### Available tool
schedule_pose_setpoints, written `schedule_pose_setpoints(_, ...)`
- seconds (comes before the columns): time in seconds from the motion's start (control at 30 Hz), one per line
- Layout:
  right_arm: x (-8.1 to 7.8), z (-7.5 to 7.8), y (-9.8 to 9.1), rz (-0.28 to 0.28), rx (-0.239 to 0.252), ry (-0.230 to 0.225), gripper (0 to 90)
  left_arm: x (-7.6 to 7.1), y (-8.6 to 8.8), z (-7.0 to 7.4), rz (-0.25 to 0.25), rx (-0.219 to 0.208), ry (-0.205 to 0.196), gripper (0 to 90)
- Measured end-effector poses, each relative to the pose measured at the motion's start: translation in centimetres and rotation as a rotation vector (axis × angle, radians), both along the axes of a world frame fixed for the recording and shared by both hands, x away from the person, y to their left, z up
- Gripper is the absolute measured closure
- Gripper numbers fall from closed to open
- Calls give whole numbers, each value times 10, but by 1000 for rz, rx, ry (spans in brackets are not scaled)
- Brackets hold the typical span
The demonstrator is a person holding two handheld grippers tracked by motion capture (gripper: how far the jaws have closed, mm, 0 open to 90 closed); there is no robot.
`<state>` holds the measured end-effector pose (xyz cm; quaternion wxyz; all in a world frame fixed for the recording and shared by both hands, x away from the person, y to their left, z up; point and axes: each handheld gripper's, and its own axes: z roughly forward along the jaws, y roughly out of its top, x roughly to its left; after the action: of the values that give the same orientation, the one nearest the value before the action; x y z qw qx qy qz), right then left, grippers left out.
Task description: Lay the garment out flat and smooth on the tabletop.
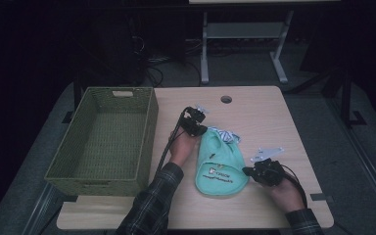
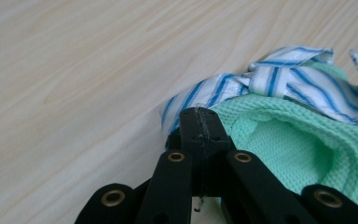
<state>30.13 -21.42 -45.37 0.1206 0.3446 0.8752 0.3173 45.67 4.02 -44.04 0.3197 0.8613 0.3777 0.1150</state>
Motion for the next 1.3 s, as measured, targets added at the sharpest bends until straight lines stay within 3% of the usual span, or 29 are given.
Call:
schedule_pose_setpoints(0.13, 3, -2, -5, -2, -1, 11, 900, -5, 5, -9, 0, 15, 21, 900)
schedule_pose_setpoints(0.23, 4, -3, -5, -2, 6, 21, 895, -10, 9, -13, 8, -9, 37, 899)
schedule_pose_setpoints(0.33, 5, -4, -6, 1, 40, 23, 857, -15, 13, -11, 5, -10, 26, 882)
schedule_pose_setpoints(0.4, 5, -3, -8, -2, 64, 23, 821, -20, 14, -8, 1, -10, 19, 825)
schedule_pose_setpoints(0.67, 5, -1, -10, -15, 97, 25, 771, -44, 22, 1, -78, -16, 46, 687)
schedule_pose_setpoints(0.93, 5, 1, -11, -18, 104, 20, 808, -77, 25, 2, -166, -62, 65, 713)
schedule_pose_setpoints(1.1, 15, 6, -12, -37, 112, 10, 806, -99, 24, 7, -222, -57, 55, 682)
schedule_pose_setpoints(1.3, 35, 12, -8, -43, 116, 6, 793, -118, 27, 6, -248, -33, 43, 618)
